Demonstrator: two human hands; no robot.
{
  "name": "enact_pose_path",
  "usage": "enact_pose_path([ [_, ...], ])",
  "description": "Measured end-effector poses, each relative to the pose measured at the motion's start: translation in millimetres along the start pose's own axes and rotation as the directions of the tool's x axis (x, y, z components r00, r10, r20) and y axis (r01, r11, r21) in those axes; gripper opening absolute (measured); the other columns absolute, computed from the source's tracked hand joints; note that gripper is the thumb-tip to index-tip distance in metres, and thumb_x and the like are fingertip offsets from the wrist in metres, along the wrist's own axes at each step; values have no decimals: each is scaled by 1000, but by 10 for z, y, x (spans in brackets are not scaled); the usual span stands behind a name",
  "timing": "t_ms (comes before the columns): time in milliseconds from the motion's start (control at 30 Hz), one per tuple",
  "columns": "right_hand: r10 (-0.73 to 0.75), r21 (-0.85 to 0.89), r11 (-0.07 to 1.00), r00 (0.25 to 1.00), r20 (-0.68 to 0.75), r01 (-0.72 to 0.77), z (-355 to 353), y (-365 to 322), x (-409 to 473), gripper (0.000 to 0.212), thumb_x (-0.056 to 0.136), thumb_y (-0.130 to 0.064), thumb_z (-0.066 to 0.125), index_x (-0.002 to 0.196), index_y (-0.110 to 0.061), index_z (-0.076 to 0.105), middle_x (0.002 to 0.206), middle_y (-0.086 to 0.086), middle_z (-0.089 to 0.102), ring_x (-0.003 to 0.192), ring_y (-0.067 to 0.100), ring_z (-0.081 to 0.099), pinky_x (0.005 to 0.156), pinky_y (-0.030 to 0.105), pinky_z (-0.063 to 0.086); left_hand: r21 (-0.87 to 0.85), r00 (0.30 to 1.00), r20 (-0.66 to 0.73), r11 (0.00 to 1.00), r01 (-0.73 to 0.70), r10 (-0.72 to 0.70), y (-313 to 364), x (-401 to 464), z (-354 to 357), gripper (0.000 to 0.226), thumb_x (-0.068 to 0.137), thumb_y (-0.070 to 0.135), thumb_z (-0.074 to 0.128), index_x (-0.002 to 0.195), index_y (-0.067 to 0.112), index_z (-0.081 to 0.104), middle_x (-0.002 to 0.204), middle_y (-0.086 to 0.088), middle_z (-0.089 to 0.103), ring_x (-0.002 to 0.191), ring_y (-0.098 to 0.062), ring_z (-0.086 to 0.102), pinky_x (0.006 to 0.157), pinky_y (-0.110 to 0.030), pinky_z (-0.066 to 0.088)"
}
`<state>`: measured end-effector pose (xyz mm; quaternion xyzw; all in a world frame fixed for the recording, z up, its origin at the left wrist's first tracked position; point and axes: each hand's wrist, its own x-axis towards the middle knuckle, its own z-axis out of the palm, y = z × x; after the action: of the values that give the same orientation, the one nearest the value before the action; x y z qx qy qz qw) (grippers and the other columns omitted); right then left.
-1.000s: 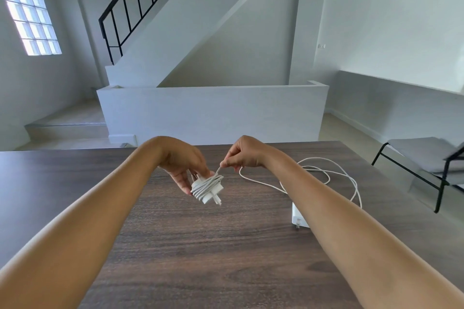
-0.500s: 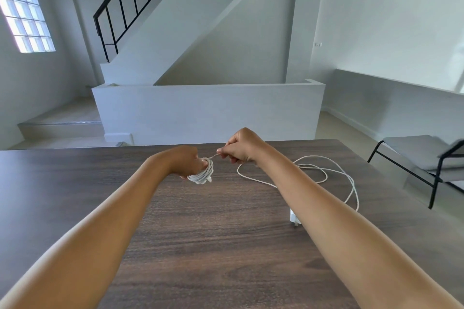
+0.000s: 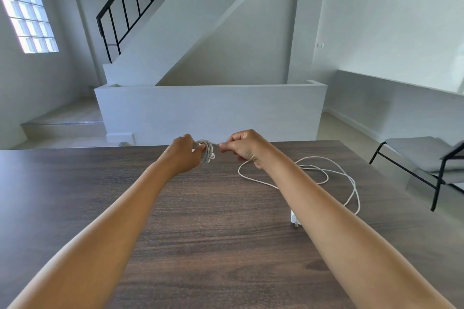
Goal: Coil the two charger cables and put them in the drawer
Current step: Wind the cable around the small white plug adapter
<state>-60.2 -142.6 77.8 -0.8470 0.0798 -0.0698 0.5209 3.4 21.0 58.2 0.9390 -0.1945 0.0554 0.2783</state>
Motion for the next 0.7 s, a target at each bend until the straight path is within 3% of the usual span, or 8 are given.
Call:
enact_pose_path([
  [67, -53, -18, 998, 999, -13, 53, -42, 39, 0, 15, 80, -18, 75, 88, -6, 75, 90, 5, 71, 89, 11, 60, 80, 22, 43, -86, 999, 26, 996, 26, -23, -24, 19, 3, 41, 95, 36, 47, 63, 10, 43, 57, -7, 48, 50, -22, 51, 54, -28, 39],
  [133, -99, -15, 995, 995, 2, 99, -59, 73, -9, 15, 80, -16, 76, 90, -5, 75, 87, 3, 71, 88, 10, 62, 87, 25, 46, -290, 994, 82, 952, 94, -73, -32, 7, 2, 41, 95, 38, 51, 65, 9, 49, 64, -10, 58, 62, -23, 68, 67, -33, 53],
  [200, -146, -54, 988, 989, 18, 147, -62, 91, -28, 11, 81, -16, 75, 90, -9, 75, 80, -1, 70, 81, 9, 62, 86, 28, 50, -555, 976, 189, 807, 201, -113, -14, -29, 13, 36, 95, 33, 55, 79, 1, 59, 82, -15, 68, 77, -26, 71, 76, -35, 58],
  [267, -200, -127, 971, 979, 31, 203, -66, 92, -45, 7, 84, -18, 72, 90, -14, 74, 78, -3, 68, 75, 8, 61, 81, 27, 52, -685, 956, 276, 676, 271, -103, 36, -96, -2, 33, 95, 27, 55, 88, -5, 62, 93, -20, 69, 81, -26, 69, 72, -31, 60],
  [367, -301, -230, 928, 954, 6, 294, -67, 91, -89, 6, 88, -17, 67, 93, -15, 69, 83, -3, 67, 71, 5, 59, 68, 13, 49, -713, 949, 302, 638, 291, -95, 74, -133, -29, 31, 95, 25, 55, 87, -4, 63, 91, -20, 70, 80, -26, 68, 69, -29, 60],
  [467, -381, -199, 910, 923, -59, 363, -63, 129, -128, 3, 88, -14, 66, 90, -15, 67, 83, -2, 67, 67, 1, 57, 59, 2, 42, -689, 941, 322, 658, 305, -99, 94, -122, -66, 33, 95, 25, 55, 96, -8, 61, 93, -21, 69, 79, -26, 68, 67, -29, 61],
  [567, -410, -103, 910, 908, -84, 402, -71, 193, -151, 4, 87, -10, 68, 89, -13, 68, 80, -2, 70, 71, 4, 63, 66, 6, 48, -680, 929, 362, 659, 321, -79, 109, -119, -105, 32, 95, 24, 56, 96, -7, 61, 88, -19, 70, 75, -25, 69, 64, -28, 61],
  [700, -405, -12, 914, 911, -78, 405, -81, 260, -140, 17, 84, -9, 70, 78, -24, 67, 73, -10, 68, 71, 3, 64, 73, 14, 51, -695, 919, 391, 638, 332, -52, 130, -120, -123, 30, 95, 24, 55, 94, -5, 61, 83, -16, 70, 69, -22, 70, 62, -27, 60],
])
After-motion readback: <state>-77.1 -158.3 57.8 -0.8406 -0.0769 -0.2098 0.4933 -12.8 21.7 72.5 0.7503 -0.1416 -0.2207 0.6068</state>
